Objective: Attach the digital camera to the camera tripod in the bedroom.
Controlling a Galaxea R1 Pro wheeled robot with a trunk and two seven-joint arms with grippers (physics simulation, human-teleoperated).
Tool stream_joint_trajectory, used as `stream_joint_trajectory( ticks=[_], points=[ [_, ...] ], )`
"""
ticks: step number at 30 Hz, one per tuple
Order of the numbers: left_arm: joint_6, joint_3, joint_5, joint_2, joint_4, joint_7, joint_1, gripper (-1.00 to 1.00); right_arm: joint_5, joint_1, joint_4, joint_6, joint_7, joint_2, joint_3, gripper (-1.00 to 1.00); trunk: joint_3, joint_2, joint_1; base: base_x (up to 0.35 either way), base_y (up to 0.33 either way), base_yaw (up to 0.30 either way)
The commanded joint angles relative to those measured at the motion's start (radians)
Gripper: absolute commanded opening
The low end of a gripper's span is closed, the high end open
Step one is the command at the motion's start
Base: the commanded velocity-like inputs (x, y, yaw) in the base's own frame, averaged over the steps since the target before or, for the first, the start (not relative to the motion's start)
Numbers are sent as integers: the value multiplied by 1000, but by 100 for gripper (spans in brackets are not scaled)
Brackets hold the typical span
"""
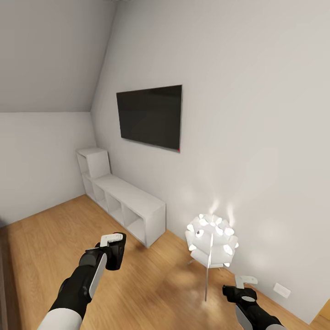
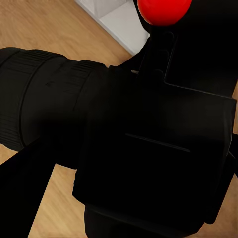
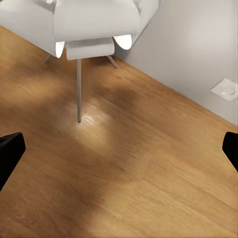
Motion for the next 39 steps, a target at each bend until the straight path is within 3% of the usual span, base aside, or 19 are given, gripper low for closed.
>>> stream_joint_trajectory(
  ticks=[1, 39],
  points=[
    [5, 2, 2, -1, -1, 3, -1, -100, -2, -1, 0, -2, -1, 0, -2, 100, 2, 7, -4, 0, 0, 1],
    [5, 1, 2, -2, -1, 3, -1, -100, -4, -1, 1, -3, -14, -1, -5, 100, 121, 273, -150, 0, 0, 0]
  ],
)
